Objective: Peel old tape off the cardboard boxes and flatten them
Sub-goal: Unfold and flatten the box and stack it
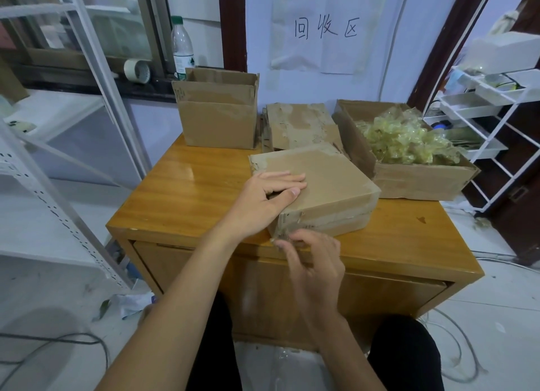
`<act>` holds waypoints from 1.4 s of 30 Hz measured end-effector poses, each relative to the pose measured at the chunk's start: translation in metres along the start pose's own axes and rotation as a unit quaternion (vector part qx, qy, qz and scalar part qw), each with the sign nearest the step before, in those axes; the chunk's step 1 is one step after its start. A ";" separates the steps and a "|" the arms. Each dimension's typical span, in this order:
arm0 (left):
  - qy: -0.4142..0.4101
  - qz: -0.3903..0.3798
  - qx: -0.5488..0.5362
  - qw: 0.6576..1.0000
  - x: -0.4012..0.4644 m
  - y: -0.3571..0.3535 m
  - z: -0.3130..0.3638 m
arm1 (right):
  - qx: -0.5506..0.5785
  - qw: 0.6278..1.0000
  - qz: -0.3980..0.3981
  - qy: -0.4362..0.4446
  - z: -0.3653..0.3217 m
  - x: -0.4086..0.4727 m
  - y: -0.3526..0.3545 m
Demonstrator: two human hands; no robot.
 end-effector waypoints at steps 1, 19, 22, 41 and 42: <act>0.000 0.000 0.001 1.000 0.000 0.000 0.000 | 0.002 1.000 0.008 -0.013 -0.001 0.001 -0.001; -0.006 -0.002 0.011 1.000 0.001 0.000 0.000 | 0.006 1.000 -0.019 -0.011 0.000 -0.005 0.011; -0.001 -0.001 0.010 1.000 0.000 0.000 0.000 | -0.008 1.000 -0.025 -0.001 -0.003 0.000 0.004; -0.026 0.001 0.037 0.999 0.001 -0.001 0.000 | 0.037 0.981 -0.175 -0.069 -0.003 0.020 -0.006; -0.027 0.001 0.039 0.999 0.001 -0.001 0.000 | 0.056 0.977 -0.184 -0.087 -0.002 0.022 -0.005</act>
Point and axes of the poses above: each hand's wrist, its own x-axis towards the middle knuckle, its own y-axis out of the back of the hand, z = x × y, the point moved 5 cm from there along x, towards the middle knuckle, and after that the axes turned 15 degrees about -y, right-handed, at the moved point
